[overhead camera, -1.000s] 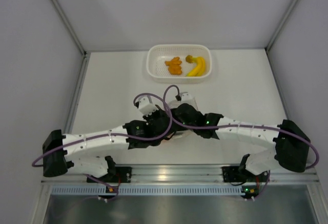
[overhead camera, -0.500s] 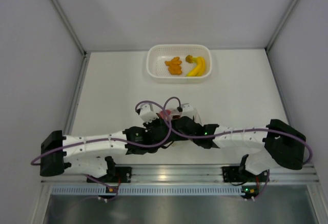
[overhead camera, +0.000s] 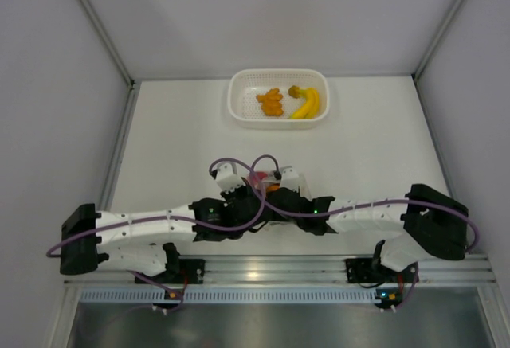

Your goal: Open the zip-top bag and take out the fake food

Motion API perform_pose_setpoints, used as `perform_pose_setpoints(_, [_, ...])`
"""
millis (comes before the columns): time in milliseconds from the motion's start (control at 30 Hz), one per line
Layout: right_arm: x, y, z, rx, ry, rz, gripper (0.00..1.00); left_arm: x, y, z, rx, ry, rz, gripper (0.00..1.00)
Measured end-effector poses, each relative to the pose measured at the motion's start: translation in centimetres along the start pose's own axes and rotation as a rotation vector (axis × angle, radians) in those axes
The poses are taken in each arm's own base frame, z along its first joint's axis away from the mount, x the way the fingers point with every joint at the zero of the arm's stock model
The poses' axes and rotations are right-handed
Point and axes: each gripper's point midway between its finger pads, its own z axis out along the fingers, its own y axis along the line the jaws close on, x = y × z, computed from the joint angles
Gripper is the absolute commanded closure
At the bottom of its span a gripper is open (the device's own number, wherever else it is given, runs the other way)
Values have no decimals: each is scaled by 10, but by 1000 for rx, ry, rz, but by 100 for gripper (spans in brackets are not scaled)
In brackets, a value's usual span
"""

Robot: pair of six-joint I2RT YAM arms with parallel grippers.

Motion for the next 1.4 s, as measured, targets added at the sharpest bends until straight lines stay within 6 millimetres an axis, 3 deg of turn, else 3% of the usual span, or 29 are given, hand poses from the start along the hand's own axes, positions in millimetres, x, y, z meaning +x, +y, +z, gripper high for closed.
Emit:
perform_pose_setpoints(167, [-10, 4, -21, -24, -36, -17, 57, -5, 2, -2, 6, -12, 4, 100])
perform_pose_setpoints(467, [-64, 19, -72, -122, -176, 0, 57, -8, 2, -2, 7, -27, 6, 100])
perform_pose_setpoints(667, [-103, 26, -119, -199, -269, -20, 58, -15, 4, -1, 0, -61, 30, 100])
perform_pose_setpoints(833, [-171, 30, -169, -239, -410, -23, 58, -20, 6, 1, -10, -83, 37, 100])
perform_pose_setpoints(933, [-218, 7, -179, -193, -488, 14, 58, -24, 9, 3, -17, -90, 36, 100])
perform_pose_setpoints(1033, [-263, -41, -165, -59, -533, 59, 57, -28, 10, 2, -15, -96, 30, 100])
perform_pose_setpoints(1133, [-295, -79, -133, 63, -519, 71, 57, -32, 9, -1, -7, -98, 32, 100])
perform_pose_setpoints(1400, [-328, -130, 18, 200, -311, 46, 51, -39, 8, -6, 12, -101, 71, 100])
